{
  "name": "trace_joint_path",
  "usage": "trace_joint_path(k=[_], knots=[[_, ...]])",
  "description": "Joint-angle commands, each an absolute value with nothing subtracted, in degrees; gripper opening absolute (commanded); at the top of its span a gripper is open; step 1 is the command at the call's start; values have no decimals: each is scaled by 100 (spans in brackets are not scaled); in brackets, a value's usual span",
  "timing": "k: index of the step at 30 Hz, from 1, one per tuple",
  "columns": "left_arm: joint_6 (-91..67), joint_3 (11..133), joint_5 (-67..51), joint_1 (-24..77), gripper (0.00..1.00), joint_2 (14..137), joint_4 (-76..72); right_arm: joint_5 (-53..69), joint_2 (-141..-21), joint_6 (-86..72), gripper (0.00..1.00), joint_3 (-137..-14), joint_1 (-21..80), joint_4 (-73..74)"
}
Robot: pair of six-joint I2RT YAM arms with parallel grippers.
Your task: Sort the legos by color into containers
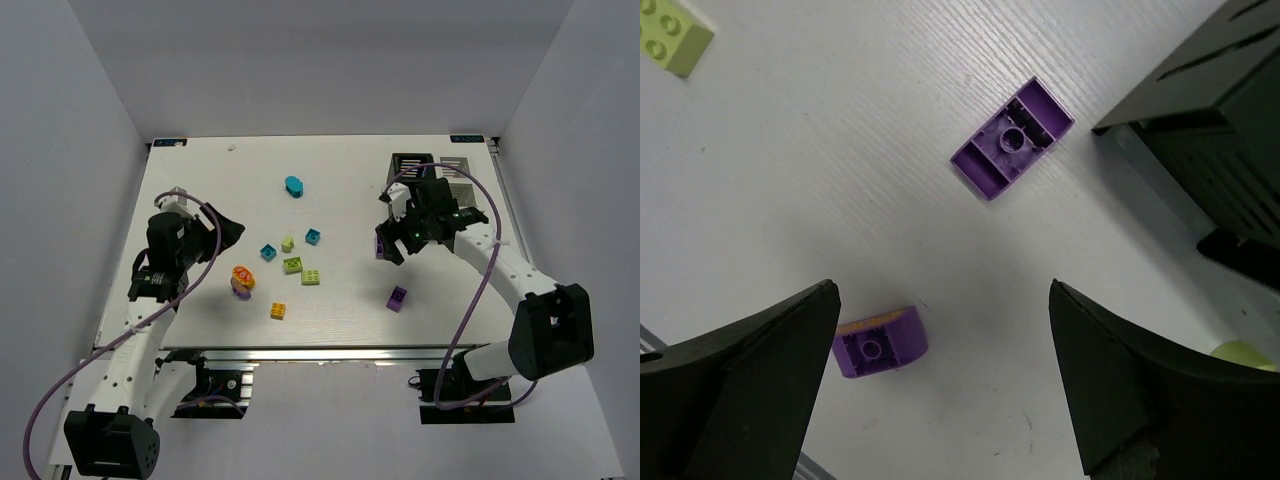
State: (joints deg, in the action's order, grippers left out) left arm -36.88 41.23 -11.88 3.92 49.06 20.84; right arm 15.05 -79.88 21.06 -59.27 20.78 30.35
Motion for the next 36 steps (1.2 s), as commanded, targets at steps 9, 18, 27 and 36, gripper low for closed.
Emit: trace_joint_path(k=[9, 18, 27, 36], knots=[[-4147, 3972, -1038, 378, 85, 4289, 1977, -664, -8050, 160, 89, -5766, 2592, 2523], [-4579, 4078, -625, 387, 84, 4157, 2109, -1081, -8604, 165, 87, -5520, 2883, 1645], [-4825, 3911, -527, 387, 84, 3902, 2056, -923, -9298, 88, 79, -5897, 2944, 1327], [-4623, 4060, -685, 387, 84, 4236, 2030, -668, -9808, -422, 76, -6345, 3041, 1388]])
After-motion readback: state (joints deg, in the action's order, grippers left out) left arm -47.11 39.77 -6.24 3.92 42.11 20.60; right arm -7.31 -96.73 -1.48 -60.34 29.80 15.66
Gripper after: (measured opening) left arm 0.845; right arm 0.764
